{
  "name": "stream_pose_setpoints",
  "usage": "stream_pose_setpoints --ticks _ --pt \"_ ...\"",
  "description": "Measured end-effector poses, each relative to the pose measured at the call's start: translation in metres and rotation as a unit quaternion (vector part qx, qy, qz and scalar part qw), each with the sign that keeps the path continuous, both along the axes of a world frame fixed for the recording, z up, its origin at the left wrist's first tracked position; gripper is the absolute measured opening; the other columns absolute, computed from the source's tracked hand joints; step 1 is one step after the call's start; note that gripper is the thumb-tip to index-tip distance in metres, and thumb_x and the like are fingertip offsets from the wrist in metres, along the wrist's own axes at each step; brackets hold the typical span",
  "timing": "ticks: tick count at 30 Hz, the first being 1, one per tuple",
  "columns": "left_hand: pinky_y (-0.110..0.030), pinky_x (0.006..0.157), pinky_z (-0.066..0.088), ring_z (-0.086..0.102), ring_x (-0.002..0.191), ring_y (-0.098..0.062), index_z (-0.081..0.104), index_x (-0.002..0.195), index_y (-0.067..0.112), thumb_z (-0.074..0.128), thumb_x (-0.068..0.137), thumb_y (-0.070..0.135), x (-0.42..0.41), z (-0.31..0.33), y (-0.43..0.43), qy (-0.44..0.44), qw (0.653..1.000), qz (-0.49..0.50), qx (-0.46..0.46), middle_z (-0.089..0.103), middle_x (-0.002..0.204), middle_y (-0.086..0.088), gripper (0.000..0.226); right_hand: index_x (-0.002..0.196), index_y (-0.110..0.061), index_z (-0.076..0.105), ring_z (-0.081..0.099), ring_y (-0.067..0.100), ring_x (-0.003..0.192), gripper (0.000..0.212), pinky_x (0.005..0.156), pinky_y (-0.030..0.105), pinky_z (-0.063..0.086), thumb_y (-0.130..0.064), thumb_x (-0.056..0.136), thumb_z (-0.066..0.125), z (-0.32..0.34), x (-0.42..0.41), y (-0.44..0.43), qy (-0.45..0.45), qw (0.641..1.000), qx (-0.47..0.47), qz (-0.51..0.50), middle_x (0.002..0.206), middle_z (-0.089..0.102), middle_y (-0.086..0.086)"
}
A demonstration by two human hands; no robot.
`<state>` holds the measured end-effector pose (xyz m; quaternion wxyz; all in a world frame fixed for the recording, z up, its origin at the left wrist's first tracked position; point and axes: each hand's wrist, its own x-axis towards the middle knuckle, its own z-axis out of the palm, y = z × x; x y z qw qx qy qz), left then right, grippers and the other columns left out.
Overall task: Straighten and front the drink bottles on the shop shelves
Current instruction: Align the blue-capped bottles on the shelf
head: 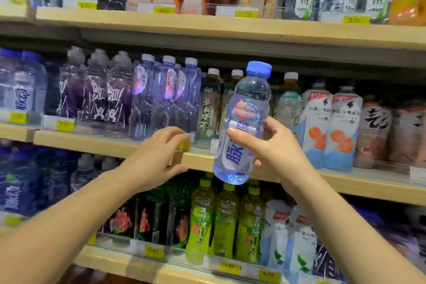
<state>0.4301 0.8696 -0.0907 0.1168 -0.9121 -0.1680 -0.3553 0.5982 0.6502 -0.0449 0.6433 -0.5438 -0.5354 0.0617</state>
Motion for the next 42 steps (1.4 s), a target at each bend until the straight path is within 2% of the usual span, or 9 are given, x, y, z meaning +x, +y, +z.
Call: stream_pose_setpoints --ticks 13,18,23,27,29,32,36,39,42 --pt "-0.041 0.106 0.039 0.040 0.129 -0.014 0.040 0.142 0.042 0.057 0.086 0.067 -0.061 0.010 0.081 -0.013 1.000 0.015 0.002 0.040 0.139 0.012 0.064 0.120 -0.032 0.071 0.070 0.001 0.068 0.055 0.047 0.015 0.045 -0.048 0.071 0.089 0.021 -0.048 0.104 -0.027 0.999 0.005 0.043 0.101 0.079 -0.011" --pt "-0.035 0.106 0.038 0.039 0.130 -0.010 0.039 0.143 0.037 0.048 0.085 0.074 -0.079 0.005 0.104 -0.025 1.000 0.010 0.017 0.038 0.139 0.014 0.069 0.117 -0.033 0.072 0.074 0.005 0.076 0.057 0.048 0.019 0.046 -0.054 0.066 0.089 0.022 -0.060 0.139 -0.032 0.998 0.012 0.059 0.100 0.079 -0.011" --pt "-0.030 0.108 0.035 0.037 0.131 -0.011 0.046 0.140 0.027 0.046 0.083 0.079 -0.103 -0.002 0.137 -0.064 0.998 0.007 0.020 0.038 0.139 0.012 0.077 0.112 -0.035 0.072 0.068 0.000 0.063 0.053 0.047 0.017 0.046 -0.057 0.066 0.089 0.023 -0.080 0.172 -0.041 0.997 0.020 0.065 0.097 0.079 -0.012" --pt "-0.027 0.107 0.034 0.037 0.131 -0.009 0.046 0.141 0.027 0.048 0.084 0.080 -0.132 -0.005 0.172 -0.072 0.997 0.004 0.025 0.038 0.140 0.013 0.078 0.118 -0.035 0.068 0.067 0.007 0.074 0.084 0.056 0.026 0.048 -0.081 0.050 0.085 0.024 -0.102 0.202 -0.044 0.999 0.010 0.022 0.103 0.075 -0.015" --pt "-0.027 0.108 0.034 0.037 0.130 -0.008 0.045 0.142 0.027 0.047 0.083 0.082 -0.148 -0.005 0.190 -0.073 0.997 0.008 0.021 0.037 0.140 0.014 0.081 0.117 -0.031 0.067 0.060 0.010 0.068 0.092 0.059 0.031 0.047 -0.086 0.045 0.083 0.023 -0.114 0.218 -0.048 0.999 0.009 0.005 0.093 0.071 -0.006" --pt "-0.027 0.105 0.036 0.038 0.128 -0.008 0.045 0.141 0.027 0.046 0.085 0.080 -0.175 -0.005 0.217 -0.073 0.997 0.000 0.024 0.038 0.138 0.014 0.077 0.111 -0.030 0.069 0.062 0.016 0.070 0.085 0.056 0.035 0.046 -0.084 0.048 0.083 0.022 -0.142 0.244 -0.056 0.998 0.009 0.010 0.104 0.072 0.011" --pt "-0.035 0.105 0.041 0.040 0.128 -0.013 0.046 0.139 0.029 0.052 0.086 0.073 -0.209 -0.007 0.256 -0.076 0.997 -0.017 0.015 0.039 0.139 0.012 0.070 0.103 -0.034 0.069 0.065 0.012 0.063 0.075 0.052 0.029 0.047 -0.082 0.047 0.085 0.019 -0.185 0.278 -0.047 0.999 0.010 -0.003 0.089 0.074 -0.002" --pt "-0.038 0.105 0.043 0.044 0.129 -0.018 0.048 0.139 0.024 0.058 0.086 0.067 -0.232 -0.008 0.284 -0.070 0.997 -0.033 0.022 0.043 0.139 0.006 0.069 0.106 -0.033 0.069 0.074 0.018 0.073 0.076 0.052 0.029 0.049 -0.080 0.048 0.086 0.018 -0.217 0.299 -0.040 0.999 0.007 -0.009 0.096 0.078 -0.004" --pt "-0.038 0.105 0.041 0.046 0.128 -0.022 0.050 0.138 0.021 0.055 0.087 0.069 -0.251 -0.009 0.310 -0.072 0.995 -0.044 0.046 0.043 0.139 0.003 0.070 0.098 -0.041 0.072 0.076 0.006 0.075 0.048 0.048 0.016 0.046 -0.066 0.060 0.089 0.020 -0.241 0.315 -0.036 0.999 0.010 0.002 0.092 0.079 -0.012"
